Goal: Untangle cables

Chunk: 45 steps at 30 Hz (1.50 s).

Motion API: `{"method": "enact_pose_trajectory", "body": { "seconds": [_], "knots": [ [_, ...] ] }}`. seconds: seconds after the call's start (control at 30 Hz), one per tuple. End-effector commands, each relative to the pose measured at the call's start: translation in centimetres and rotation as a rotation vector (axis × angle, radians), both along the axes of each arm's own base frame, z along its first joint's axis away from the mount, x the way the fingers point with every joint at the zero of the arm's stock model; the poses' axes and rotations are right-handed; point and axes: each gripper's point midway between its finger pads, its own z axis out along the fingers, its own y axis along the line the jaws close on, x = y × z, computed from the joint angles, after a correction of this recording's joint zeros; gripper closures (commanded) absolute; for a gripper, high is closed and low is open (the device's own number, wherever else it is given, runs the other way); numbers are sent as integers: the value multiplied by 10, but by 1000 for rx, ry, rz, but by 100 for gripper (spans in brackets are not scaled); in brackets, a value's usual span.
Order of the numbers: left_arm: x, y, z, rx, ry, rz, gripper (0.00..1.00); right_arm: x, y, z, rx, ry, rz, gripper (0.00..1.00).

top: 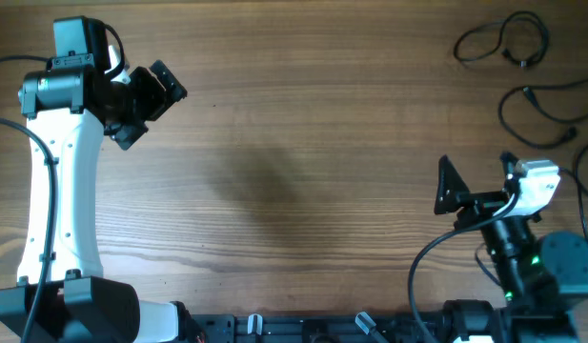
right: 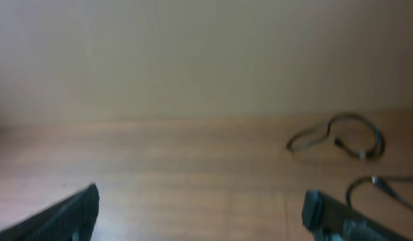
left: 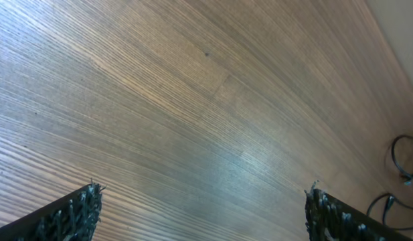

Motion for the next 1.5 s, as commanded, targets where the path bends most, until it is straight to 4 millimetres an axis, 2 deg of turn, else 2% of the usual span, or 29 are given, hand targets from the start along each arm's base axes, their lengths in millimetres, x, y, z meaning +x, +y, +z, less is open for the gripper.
{"method": "enact_pose_trajectory", "body": {
  "seconds": [0.0, 0.33, 0.57, 0.67, 0.77, 1.47],
  "knots": [
    [2, 2, 1, 8, -4, 4, 0, -1, -1, -19, -5, -87, -10, 0],
    [2, 2, 1, 8, -4, 4, 0, 4, 3, -44, 0, -343, 2, 0],
    [2, 2, 1, 8, -4, 4, 0, 6, -1, -77, -1, -324, -22, 0],
    [2, 2, 1, 8, -4, 4, 0, 7, -1, -85, -5, -291, -23, 0],
    [2, 2, 1, 8, -4, 4, 0, 9, -1, -118, -4, -153, -23, 0],
    [2, 2, 1, 8, -4, 4, 0, 10, 1, -119, 26, -147, -15, 0]
  ]
}}
